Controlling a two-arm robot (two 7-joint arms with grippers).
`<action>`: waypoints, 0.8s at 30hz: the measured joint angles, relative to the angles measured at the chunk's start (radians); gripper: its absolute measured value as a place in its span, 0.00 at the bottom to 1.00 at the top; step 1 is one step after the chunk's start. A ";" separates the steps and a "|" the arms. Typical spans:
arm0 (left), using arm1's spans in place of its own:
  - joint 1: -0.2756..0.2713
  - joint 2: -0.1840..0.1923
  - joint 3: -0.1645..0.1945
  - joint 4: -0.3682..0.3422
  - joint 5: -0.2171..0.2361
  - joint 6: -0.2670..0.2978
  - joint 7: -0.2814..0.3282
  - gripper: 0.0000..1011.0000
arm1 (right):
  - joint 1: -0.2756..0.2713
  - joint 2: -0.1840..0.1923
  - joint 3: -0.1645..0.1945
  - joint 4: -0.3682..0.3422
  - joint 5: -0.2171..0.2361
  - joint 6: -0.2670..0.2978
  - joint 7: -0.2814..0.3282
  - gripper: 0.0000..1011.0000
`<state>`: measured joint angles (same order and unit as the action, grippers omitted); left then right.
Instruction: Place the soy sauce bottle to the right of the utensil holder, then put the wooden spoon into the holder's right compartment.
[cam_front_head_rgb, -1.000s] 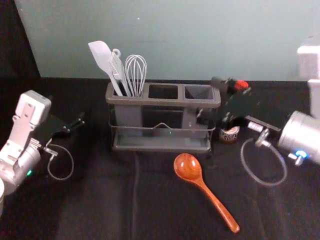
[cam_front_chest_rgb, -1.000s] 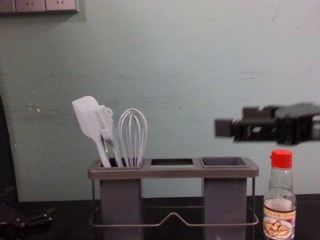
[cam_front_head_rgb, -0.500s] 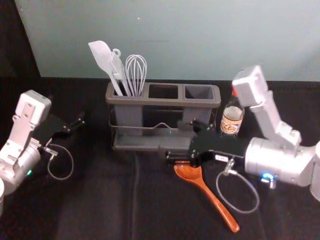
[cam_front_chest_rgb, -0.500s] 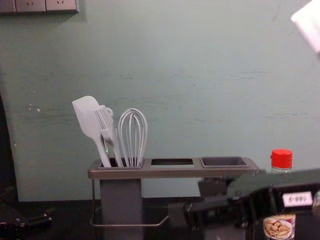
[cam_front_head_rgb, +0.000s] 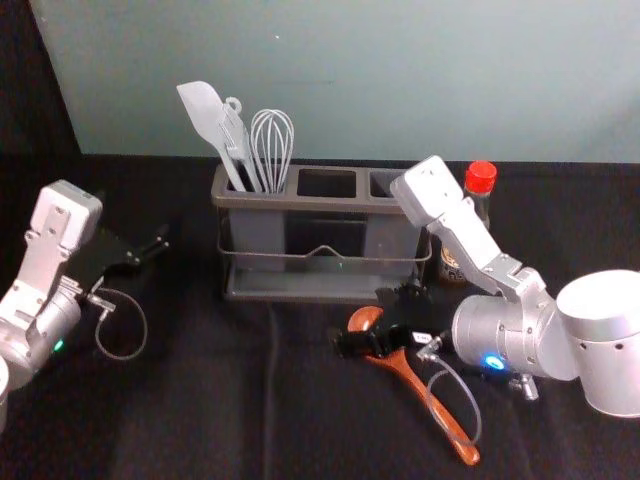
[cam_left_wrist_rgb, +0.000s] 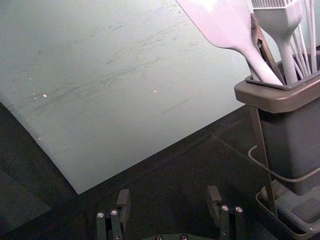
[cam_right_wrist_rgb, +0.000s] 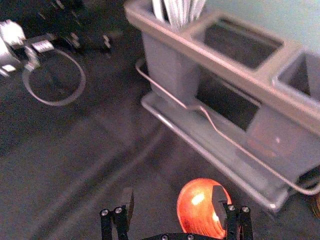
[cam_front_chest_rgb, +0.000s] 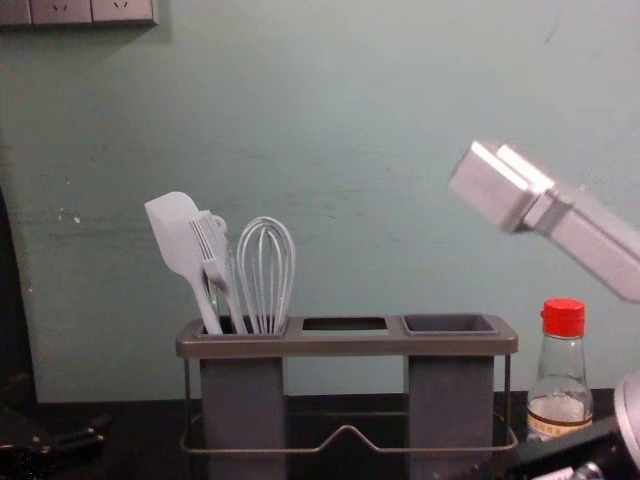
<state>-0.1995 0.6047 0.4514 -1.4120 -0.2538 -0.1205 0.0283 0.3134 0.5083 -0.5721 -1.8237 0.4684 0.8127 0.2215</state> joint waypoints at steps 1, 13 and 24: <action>0.000 0.000 0.000 0.000 0.000 0.000 0.000 0.99 | 0.002 -0.003 -0.002 0.003 -0.004 0.013 -0.005 0.99; 0.000 0.000 0.000 0.000 0.000 0.000 0.000 0.99 | 0.000 -0.021 -0.001 0.040 -0.051 0.101 -0.039 0.99; 0.000 0.000 0.000 0.000 0.000 0.000 0.000 0.99 | 0.015 -0.039 -0.003 0.090 -0.084 0.104 -0.024 0.99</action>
<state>-0.1995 0.6047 0.4514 -1.4120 -0.2539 -0.1205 0.0283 0.3288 0.4688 -0.5749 -1.7333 0.3847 0.9162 0.1973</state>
